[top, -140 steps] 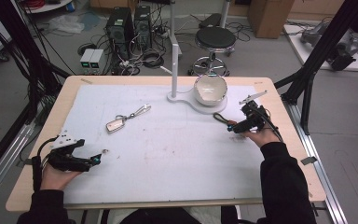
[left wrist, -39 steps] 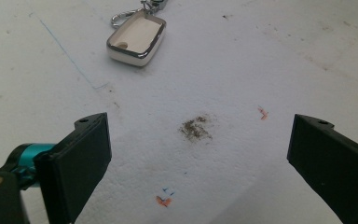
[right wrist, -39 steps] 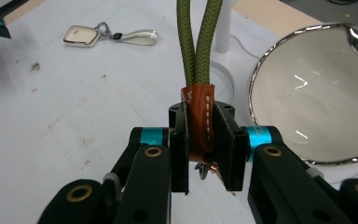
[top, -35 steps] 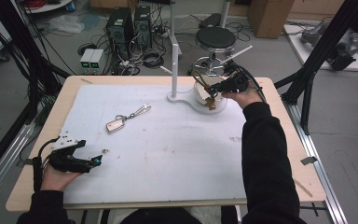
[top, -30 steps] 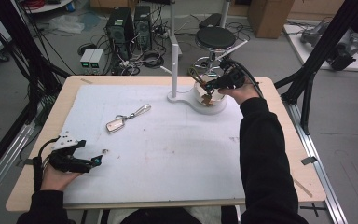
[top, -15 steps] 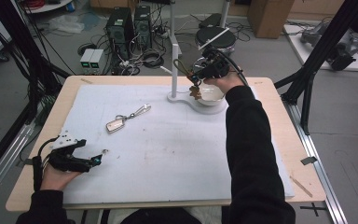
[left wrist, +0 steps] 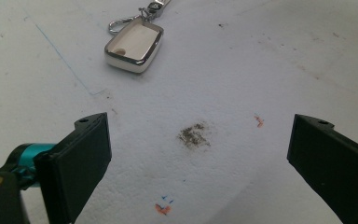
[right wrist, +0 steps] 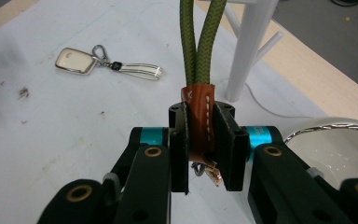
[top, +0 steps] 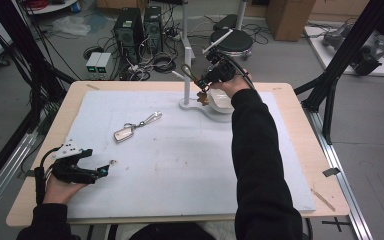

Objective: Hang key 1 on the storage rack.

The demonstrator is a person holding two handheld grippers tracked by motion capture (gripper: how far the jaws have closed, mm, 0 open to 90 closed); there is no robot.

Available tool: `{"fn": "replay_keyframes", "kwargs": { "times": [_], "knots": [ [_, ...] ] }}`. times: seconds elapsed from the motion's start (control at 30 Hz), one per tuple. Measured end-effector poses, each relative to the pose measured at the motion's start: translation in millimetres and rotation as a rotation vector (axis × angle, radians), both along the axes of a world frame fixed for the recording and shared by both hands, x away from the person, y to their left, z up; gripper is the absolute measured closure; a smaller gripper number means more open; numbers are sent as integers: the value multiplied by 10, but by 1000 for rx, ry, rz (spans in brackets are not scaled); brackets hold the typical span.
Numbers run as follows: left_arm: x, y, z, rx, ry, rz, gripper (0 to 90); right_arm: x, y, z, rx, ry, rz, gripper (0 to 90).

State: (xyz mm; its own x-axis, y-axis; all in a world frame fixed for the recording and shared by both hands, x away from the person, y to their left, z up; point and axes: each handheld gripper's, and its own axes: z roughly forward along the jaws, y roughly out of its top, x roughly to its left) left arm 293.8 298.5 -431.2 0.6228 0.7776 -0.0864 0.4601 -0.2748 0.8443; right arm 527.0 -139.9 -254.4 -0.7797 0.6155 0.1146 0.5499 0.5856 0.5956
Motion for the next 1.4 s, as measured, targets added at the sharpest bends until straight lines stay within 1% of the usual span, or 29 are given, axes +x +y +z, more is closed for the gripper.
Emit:
{"fn": "replay_keyframes", "kwargs": {
  "times": [0.1,0.2,0.27,0.3,0.37,0.57,0.6,0.63,0.67,0.7,0.83,0.9,0.97,1.0,1.03,1.07,1.1,1.17,1.23,1.3,1.4],
  "knots": [
    [4,12,2,-5,-1,4,67,8,21,-6,7,-12,0,773],
    [4,16,4,-8,-6,8,67,19,30,-6,13,-21,-14,773],
    [3,19,5,-4,-6,5,67,30,34,-18,2,-26,-25,773],
    [5,17,1,-7,-5,5,67,37,42,-42,-18,-28,-28,772],
    [13,20,-6,-6,3,6,67,39,50,-56,-24,-28,-28,773],
    [15,27,-2,-4,-3,6,67,94,115,-162,-75,-40,-46,771],
    [15,26,-2,-6,-3,7,67,111,163,-215,-113,-47,-53,770],
    [15,28,-1,-4,-2,5,67,111,163,-215,-113,-47,-53,770],
    [15,28,-2,-5,-1,4,67,134,207,-274,-142,-56,-60,769],
    [18,30,-4,-4,1,1,67,134,207,-274,-142,-56,-60,769],
    [21,34,-4,-9,0,2,67,174,287,-374,-162,-71,-86,768],
    [21,42,-3,-12,-2,5,67,189,320,-410,-158,-74,-92,768],
    [24,50,-2,-13,-2,7,67,200,346,-441,-167,-88,-82,768],
    [29,53,-3,-12,-3,6,67,206,354,-455,-167,-91,-86,768],
    [31,47,-6,-17,-1,8,67,215,356,-472,-160,-89,-85,768],
    [34,45,-8,-15,-1,7,67,218,351,-491,-148,-96,-80,767],
    [37,46,-8,-11,0,3,67,212,341,-515,-127,-104,-78,766],
    [40,46,-9,-10,-2,1,67,217,305,-562,-86,-93,-82,763],
    [39,45,-8,-14,-3,3,67,203,271,-590,-48,-100,-88,763],
    [39,45,-6,-16,-4,5,67,203,243,-614,-13,-91,-93,751],
    [37,46,-5,-16,-4,6,67,201,243,-612,-14,-93,-94,717]
  ]
}}
